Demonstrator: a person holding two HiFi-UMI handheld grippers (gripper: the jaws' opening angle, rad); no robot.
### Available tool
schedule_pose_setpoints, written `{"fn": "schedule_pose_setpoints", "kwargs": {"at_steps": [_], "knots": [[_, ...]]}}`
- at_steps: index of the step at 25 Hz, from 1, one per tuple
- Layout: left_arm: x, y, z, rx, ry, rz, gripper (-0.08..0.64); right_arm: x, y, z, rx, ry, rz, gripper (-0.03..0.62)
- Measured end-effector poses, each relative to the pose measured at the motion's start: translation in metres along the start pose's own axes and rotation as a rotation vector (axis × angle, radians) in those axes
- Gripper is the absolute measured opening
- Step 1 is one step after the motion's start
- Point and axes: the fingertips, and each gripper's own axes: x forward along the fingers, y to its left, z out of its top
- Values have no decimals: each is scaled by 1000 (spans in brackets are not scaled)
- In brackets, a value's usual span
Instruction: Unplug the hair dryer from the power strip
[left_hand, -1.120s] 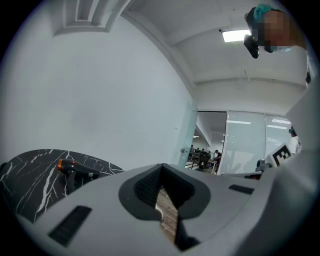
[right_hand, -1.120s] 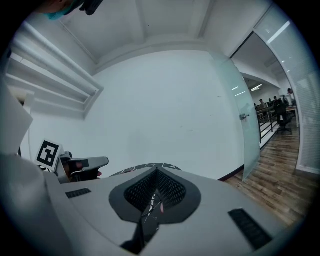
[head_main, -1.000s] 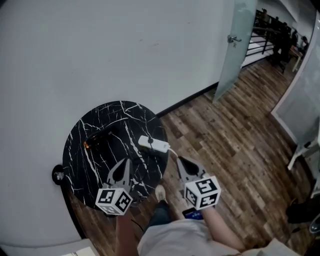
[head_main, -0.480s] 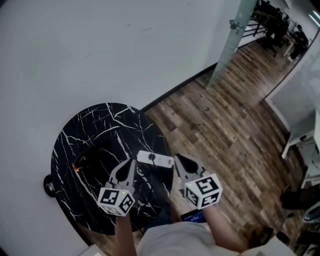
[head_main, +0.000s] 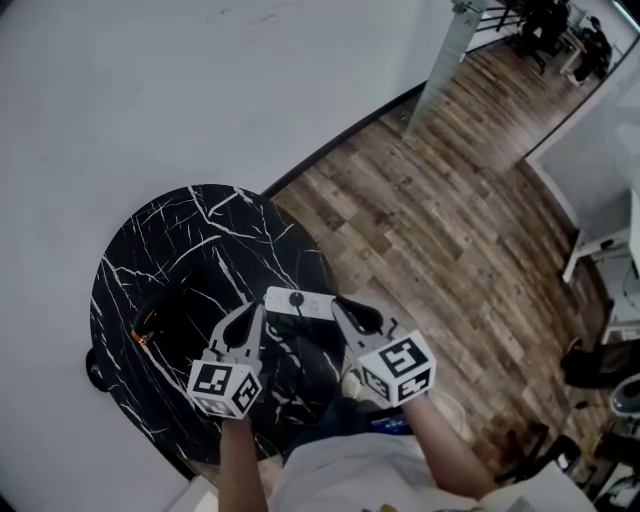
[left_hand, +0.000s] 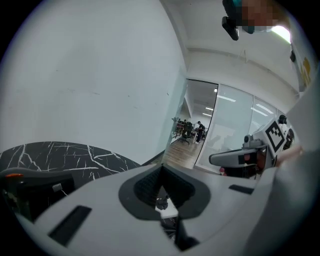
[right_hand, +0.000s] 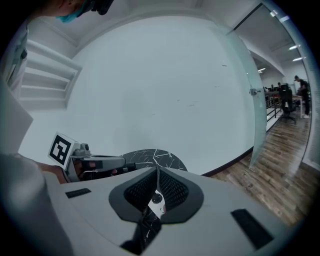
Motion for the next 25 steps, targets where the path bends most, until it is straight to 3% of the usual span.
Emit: {"fn": "schedule_pose_setpoints", "kwargs": {"at_steps": [4, 11, 19, 25], "knots": [[0, -2, -5, -7, 19, -13, 0, 0, 2, -4, -4, 3, 25, -2], [12, 4, -35, 63, 115, -47, 0, 10, 1, -30, -38, 75, 50, 0], [37, 6, -61, 167, 256, -153, 0, 22, 1, -66, -79, 250, 104, 83], [47, -2, -82, 289, 390, -261, 21, 36, -2, -76, -112, 286, 141, 104]]}}
